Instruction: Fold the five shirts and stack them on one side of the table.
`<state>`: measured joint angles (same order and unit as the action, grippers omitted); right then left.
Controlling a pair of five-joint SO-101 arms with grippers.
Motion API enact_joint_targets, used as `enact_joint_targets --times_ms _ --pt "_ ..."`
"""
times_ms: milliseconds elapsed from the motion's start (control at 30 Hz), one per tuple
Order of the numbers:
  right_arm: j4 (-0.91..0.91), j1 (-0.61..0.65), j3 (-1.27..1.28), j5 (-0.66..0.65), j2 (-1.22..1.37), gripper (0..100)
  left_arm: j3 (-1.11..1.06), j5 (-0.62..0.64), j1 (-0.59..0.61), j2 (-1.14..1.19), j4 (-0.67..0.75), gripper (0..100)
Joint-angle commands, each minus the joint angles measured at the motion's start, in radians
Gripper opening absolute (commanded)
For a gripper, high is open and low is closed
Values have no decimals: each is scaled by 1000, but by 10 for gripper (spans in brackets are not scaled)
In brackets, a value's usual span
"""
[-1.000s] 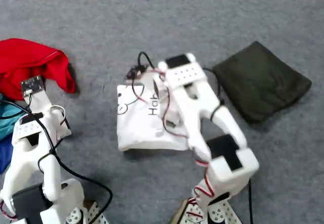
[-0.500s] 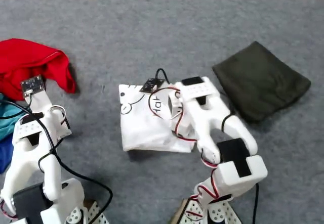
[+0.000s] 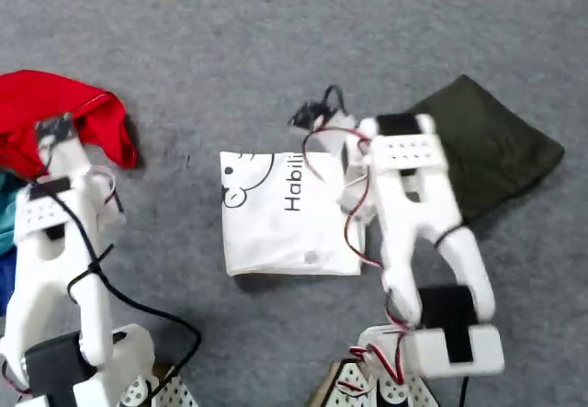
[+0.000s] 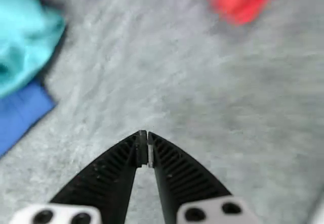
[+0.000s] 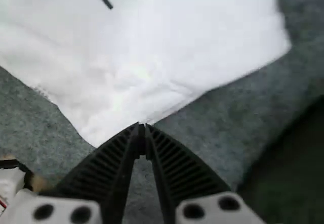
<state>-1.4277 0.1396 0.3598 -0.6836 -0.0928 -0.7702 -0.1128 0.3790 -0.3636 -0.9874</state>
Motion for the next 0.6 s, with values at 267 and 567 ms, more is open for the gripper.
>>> enact_joint_targets --times_ms 267,567 --pt "126 -24 -326 -2 200 5 354 137 -580 41 -103 19" --pt "150 -31 -608 28 608 5 560 163 -634 492 -103 19"
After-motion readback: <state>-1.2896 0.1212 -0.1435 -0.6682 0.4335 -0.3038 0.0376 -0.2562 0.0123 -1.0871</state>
